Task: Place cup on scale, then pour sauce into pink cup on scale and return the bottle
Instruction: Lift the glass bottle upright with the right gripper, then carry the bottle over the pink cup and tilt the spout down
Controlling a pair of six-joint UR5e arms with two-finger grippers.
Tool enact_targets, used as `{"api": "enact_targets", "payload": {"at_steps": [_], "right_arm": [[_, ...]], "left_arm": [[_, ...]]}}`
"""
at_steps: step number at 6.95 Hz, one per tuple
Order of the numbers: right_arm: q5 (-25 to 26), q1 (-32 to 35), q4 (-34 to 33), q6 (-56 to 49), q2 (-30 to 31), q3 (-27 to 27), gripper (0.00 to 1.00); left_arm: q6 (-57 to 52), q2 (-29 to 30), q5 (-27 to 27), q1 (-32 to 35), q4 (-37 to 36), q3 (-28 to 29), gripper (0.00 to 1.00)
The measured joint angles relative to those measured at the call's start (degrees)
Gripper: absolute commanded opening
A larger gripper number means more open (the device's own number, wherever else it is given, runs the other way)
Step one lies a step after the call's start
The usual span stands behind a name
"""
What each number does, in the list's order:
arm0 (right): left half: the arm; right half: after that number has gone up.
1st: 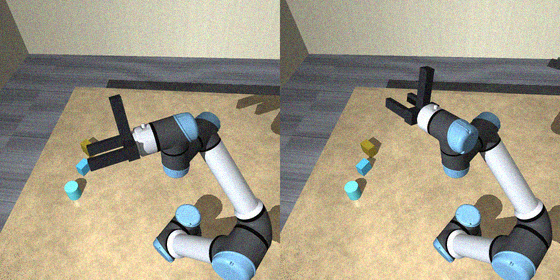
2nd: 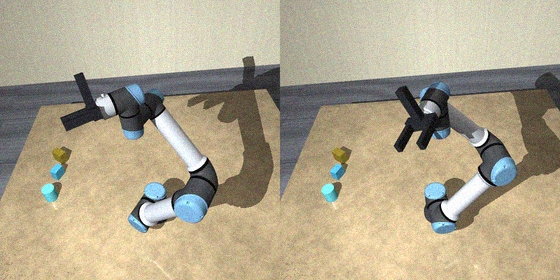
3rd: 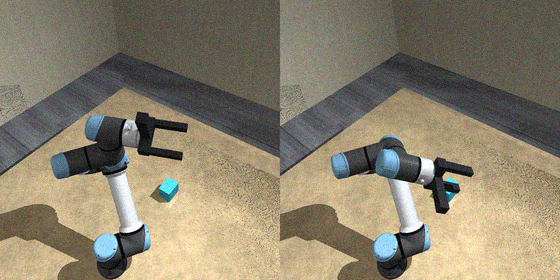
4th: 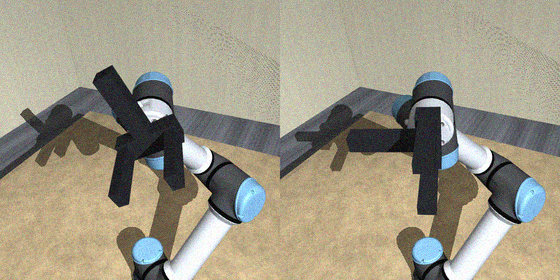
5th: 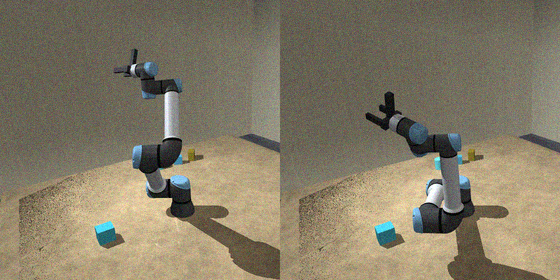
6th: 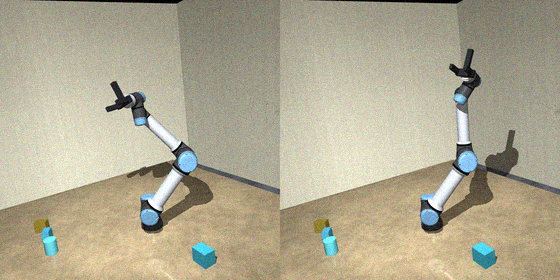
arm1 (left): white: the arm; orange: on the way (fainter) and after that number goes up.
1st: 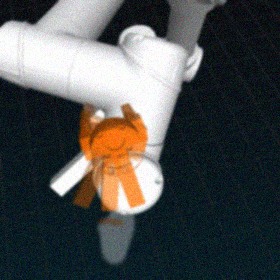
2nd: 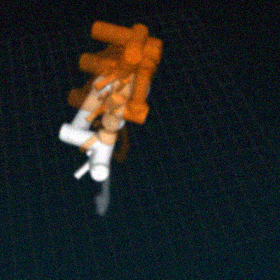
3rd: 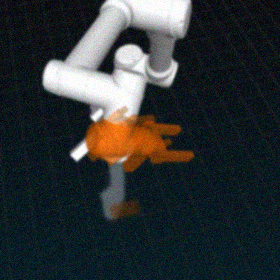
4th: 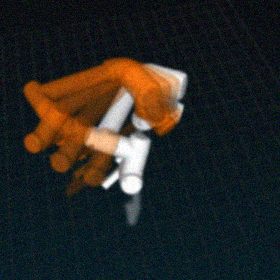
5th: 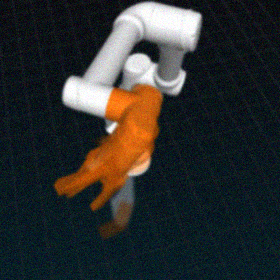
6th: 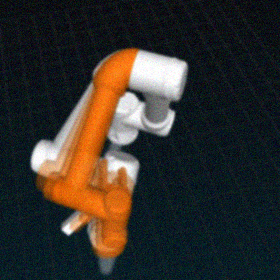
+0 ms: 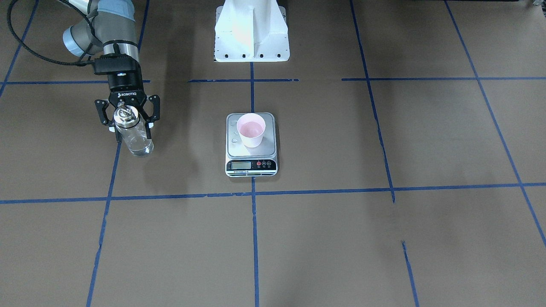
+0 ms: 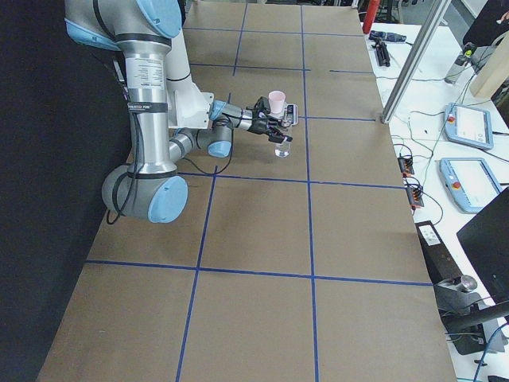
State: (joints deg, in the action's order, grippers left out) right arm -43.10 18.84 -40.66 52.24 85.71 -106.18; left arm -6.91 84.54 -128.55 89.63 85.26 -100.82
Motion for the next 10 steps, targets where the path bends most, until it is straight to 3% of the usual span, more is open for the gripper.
{"api": "enact_targets", "payload": {"at_steps": [2, 4, 6, 8, 10], "right_arm": [[-1.2, 0.7, -0.4, -1.1, -2.5, 0.4, 0.0], [-2.5, 1.6, -5.5, -6.7, -6.5, 0.4, 0.0], [-0.9, 1.8, -17.8, -14.0, -14.1, 0.3, 0.0], [3.9, 1.3, -34.0, -22.6, -21.7, 0.0, 0.0], [9.6, -0.4, -39.5, -32.8, -23.4, 0.4, 0.0]], "left_arm": [[-0.1, -0.5, 0.0, 3.0, 0.1, -0.3, 1.0], [-0.1, -0.5, -0.1, 3.3, 0.1, 0.0, 1.0], [0.0, -0.4, -0.2, 3.4, 0.0, -0.1, 1.0], [0.0, -0.2, -0.2, 3.3, 0.0, 0.1, 1.0], [0.0, -0.2, -0.2, 3.1, 0.0, 0.3, 1.0]]}}
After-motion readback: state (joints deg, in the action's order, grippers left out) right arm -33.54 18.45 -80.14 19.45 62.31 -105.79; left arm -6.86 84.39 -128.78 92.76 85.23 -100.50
